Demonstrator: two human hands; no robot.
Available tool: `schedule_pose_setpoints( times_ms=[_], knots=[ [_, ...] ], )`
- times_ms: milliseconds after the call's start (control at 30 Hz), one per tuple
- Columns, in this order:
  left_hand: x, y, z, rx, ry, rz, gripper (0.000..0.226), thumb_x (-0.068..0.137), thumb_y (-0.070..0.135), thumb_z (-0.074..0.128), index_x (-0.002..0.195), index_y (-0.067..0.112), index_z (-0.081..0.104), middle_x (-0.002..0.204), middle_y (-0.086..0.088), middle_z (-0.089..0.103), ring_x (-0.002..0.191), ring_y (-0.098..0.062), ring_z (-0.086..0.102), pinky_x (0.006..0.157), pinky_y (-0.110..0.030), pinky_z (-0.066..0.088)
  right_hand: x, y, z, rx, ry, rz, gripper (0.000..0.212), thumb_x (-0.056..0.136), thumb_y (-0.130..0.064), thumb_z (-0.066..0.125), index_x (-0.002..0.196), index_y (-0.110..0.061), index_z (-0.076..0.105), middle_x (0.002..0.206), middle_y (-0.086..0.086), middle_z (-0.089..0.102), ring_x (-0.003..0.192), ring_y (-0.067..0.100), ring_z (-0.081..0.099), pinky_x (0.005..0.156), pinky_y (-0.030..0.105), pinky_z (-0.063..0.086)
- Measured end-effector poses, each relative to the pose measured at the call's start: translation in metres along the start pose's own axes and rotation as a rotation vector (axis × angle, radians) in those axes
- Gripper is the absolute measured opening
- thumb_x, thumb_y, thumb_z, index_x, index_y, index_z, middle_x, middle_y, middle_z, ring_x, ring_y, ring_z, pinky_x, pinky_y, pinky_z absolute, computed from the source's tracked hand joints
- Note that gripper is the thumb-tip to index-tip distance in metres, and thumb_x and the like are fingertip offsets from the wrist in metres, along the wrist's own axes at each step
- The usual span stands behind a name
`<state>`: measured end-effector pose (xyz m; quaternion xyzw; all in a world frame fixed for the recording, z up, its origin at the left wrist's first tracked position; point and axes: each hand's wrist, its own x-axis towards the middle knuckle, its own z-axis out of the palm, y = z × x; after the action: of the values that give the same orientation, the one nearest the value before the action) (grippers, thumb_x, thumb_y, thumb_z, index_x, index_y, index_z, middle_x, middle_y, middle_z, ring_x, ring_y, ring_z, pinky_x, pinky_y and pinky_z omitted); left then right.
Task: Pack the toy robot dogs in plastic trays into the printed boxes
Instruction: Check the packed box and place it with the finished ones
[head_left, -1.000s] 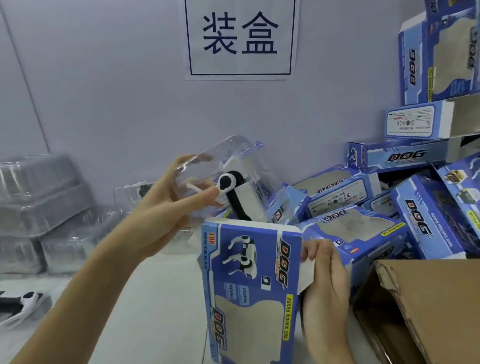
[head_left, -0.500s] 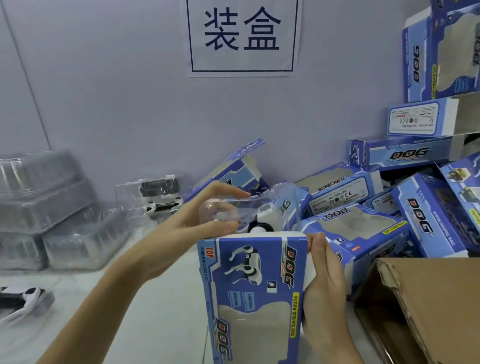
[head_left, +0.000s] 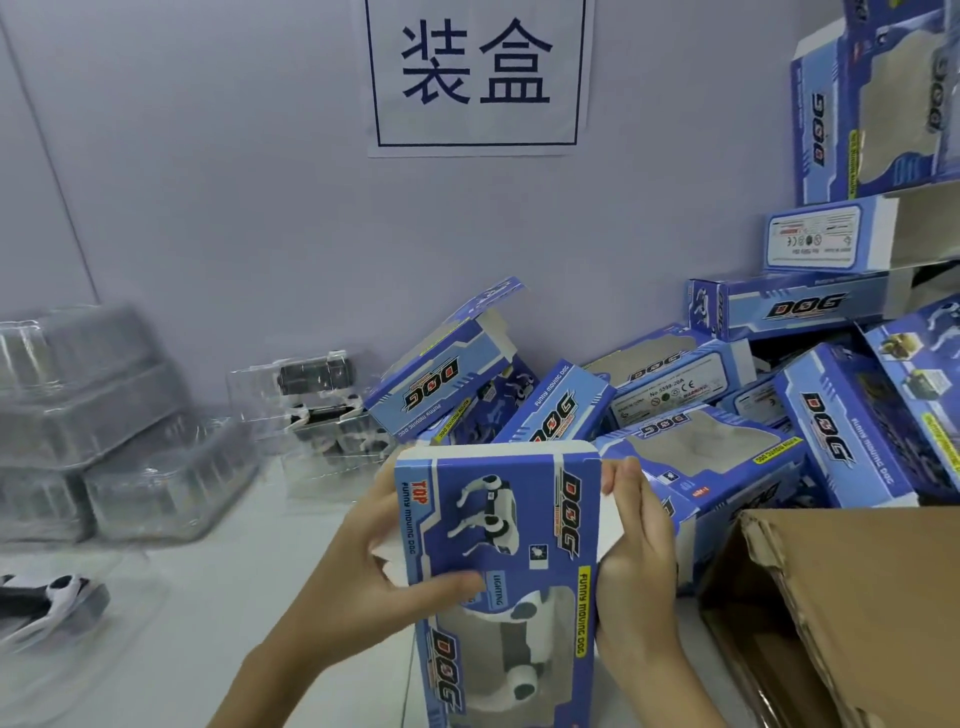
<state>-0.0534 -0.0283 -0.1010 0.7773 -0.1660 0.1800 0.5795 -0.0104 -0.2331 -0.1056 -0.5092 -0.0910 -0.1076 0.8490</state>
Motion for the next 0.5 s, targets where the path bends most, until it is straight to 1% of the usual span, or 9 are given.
schedule_pose_setpoints(
  times_ms=[100, 167, 233, 267, 300, 367, 400, 433, 500],
  knots=[
    [-0.005, -0.008, -0.003, 0.109, -0.068, 0.057, 0.061, 0.068, 0.067, 0.089, 0.124, 0.059, 0.065, 0.137, 0.028, 0.061, 0.126, 0.001, 0.060, 0.078, -0.011, 0.058, 0.002, -0.002, -0.001, 0.015, -0.046, 0.017, 0.035, 0.094, -0.053, 0.046, 0.065, -0.055, 0.065, 0.076, -0.023, 0.069, 0.080, 0.004, 0.075, 0.054, 0.027, 0.061],
    [-0.005, -0.010, -0.001, 0.167, -0.068, 0.130, 0.055, 0.074, 0.063, 0.087, 0.125, 0.053, 0.068, 0.141, 0.027, 0.059, 0.128, 0.002, 0.057, 0.080, -0.010, 0.056, 0.002, -0.001, -0.006, 0.032, -0.066, 0.031, 0.034, 0.095, -0.054, 0.045, 0.069, -0.058, 0.067, 0.082, -0.025, 0.072, 0.089, 0.008, 0.077, 0.058, 0.033, 0.064],
    [-0.003, -0.010, 0.000, 0.199, -0.067, 0.189, 0.045, 0.080, 0.059, 0.086, 0.122, 0.047, 0.073, 0.144, 0.022, 0.057, 0.131, -0.002, 0.056, 0.083, -0.015, 0.059, 0.003, -0.002, -0.010, 0.031, -0.085, 0.062, 0.031, 0.097, -0.062, 0.046, 0.086, -0.047, 0.071, 0.099, -0.017, 0.076, 0.098, 0.018, 0.077, 0.065, 0.042, 0.066],
    [-0.003, -0.008, 0.001, 0.206, -0.066, 0.210, 0.042, 0.081, 0.058, 0.085, 0.120, 0.046, 0.075, 0.145, 0.021, 0.057, 0.132, -0.003, 0.055, 0.084, -0.017, 0.059, 0.003, -0.003, -0.011, 0.024, -0.086, 0.076, 0.038, 0.098, -0.067, 0.046, 0.099, -0.039, 0.071, 0.110, -0.011, 0.076, 0.103, 0.022, 0.076, 0.071, 0.046, 0.064],
    [-0.002, -0.005, 0.002, 0.215, -0.065, 0.228, 0.039, 0.082, 0.058, 0.084, 0.119, 0.046, 0.076, 0.146, 0.019, 0.057, 0.133, -0.005, 0.055, 0.086, -0.018, 0.059, 0.002, -0.004, -0.012, 0.004, -0.078, 0.067, 0.045, 0.095, -0.071, 0.046, 0.108, -0.035, 0.070, 0.117, -0.006, 0.076, 0.107, 0.021, 0.075, 0.078, 0.046, 0.062],
    [-0.002, -0.001, 0.003, 0.258, -0.043, 0.256, 0.038, 0.083, 0.057, 0.083, 0.119, 0.045, 0.076, 0.148, 0.016, 0.055, 0.137, -0.010, 0.053, 0.088, -0.019, 0.059, -0.005, -0.004, -0.012, -0.085, -0.013, -0.075, 0.047, 0.093, -0.069, 0.043, 0.118, -0.040, 0.071, 0.123, -0.009, 0.073, 0.115, 0.012, 0.070, 0.088, 0.038, 0.056],
    [-0.002, 0.000, 0.005, 0.287, -0.018, 0.255, 0.041, 0.083, 0.058, 0.083, 0.121, 0.044, 0.075, 0.148, 0.016, 0.054, 0.138, -0.012, 0.052, 0.087, -0.019, 0.060, -0.010, -0.002, -0.012, -0.149, 0.044, -0.185, 0.044, 0.097, -0.065, 0.042, 0.121, -0.039, 0.069, 0.124, -0.009, 0.072, 0.115, 0.010, 0.068, 0.089, 0.033, 0.055],
    [-0.003, 0.000, 0.009, 0.327, 0.011, 0.247, 0.045, 0.083, 0.060, 0.082, 0.123, 0.043, 0.073, 0.147, 0.016, 0.053, 0.137, -0.012, 0.052, 0.085, -0.019, 0.060, -0.017, 0.000, -0.010, -0.216, 0.109, -0.288, 0.041, 0.101, -0.059, 0.043, 0.122, -0.035, 0.068, 0.122, -0.008, 0.071, 0.114, 0.011, 0.067, 0.089, 0.028, 0.055],
    [-0.004, 0.003, 0.019, 0.486, 0.077, 0.241, 0.053, 0.082, 0.071, 0.075, 0.127, 0.045, 0.069, 0.144, 0.019, 0.050, 0.128, -0.007, 0.058, 0.083, -0.013, 0.058, -0.030, 0.007, -0.005, -0.294, 0.175, -0.391, 0.036, 0.100, -0.054, 0.044, 0.118, -0.033, 0.066, 0.118, -0.006, 0.070, 0.108, 0.016, 0.067, 0.087, 0.020, 0.052]
  ],
)
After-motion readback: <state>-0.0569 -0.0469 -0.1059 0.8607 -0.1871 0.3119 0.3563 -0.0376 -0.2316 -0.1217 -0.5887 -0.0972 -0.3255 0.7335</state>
